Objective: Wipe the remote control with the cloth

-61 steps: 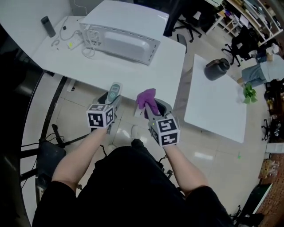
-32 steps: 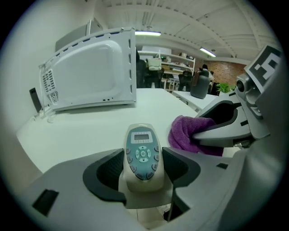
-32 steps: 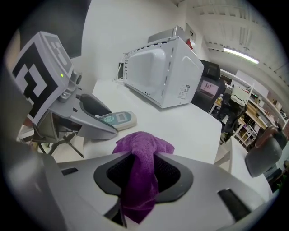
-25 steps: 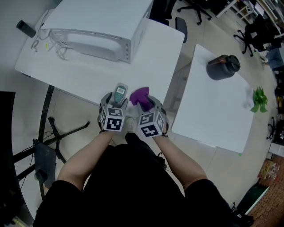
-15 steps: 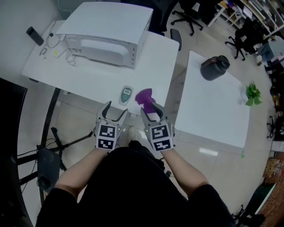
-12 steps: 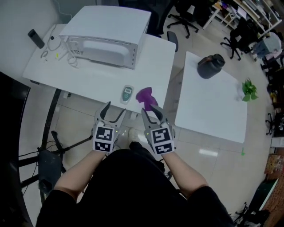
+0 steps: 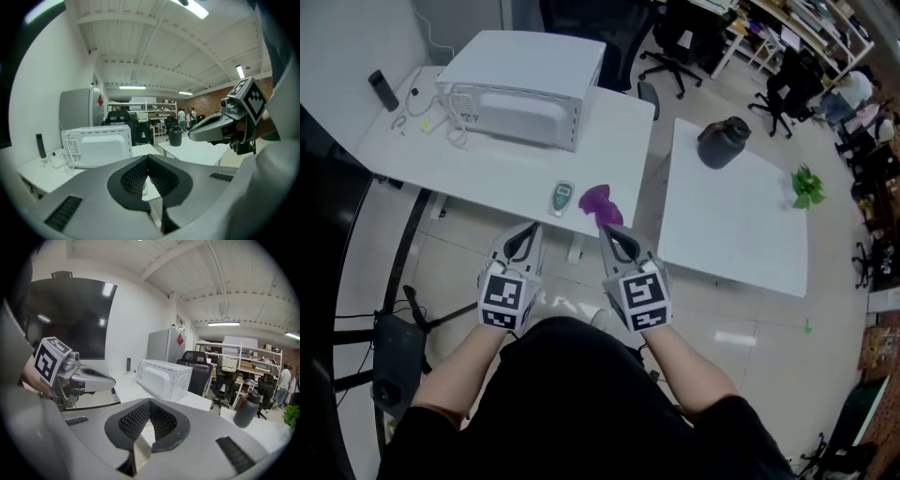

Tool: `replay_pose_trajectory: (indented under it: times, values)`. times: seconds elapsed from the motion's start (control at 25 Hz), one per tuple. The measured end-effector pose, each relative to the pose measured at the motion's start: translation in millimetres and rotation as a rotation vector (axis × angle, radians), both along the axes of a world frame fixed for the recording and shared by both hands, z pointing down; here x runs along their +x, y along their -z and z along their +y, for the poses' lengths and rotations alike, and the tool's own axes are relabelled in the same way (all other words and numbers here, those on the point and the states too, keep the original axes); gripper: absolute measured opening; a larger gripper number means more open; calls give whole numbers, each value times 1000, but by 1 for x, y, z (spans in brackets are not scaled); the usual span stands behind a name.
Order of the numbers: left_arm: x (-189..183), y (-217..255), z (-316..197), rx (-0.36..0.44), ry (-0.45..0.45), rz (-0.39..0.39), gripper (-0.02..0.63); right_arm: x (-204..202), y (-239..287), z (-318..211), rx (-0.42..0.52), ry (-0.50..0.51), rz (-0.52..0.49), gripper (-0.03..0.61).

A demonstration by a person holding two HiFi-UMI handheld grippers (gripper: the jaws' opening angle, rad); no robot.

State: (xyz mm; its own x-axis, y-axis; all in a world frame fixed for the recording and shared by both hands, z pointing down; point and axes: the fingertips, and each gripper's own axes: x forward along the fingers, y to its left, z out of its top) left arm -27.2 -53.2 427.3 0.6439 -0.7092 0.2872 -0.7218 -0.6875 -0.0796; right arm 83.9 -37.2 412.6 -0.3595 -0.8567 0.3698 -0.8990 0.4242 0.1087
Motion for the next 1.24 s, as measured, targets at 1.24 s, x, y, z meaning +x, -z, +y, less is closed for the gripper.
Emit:
replay_pose_trajectory:
  times: [1.24]
  values:
    - [44, 11, 20, 15, 42, -74, 3, 23, 13, 13, 21, 126, -33, 14]
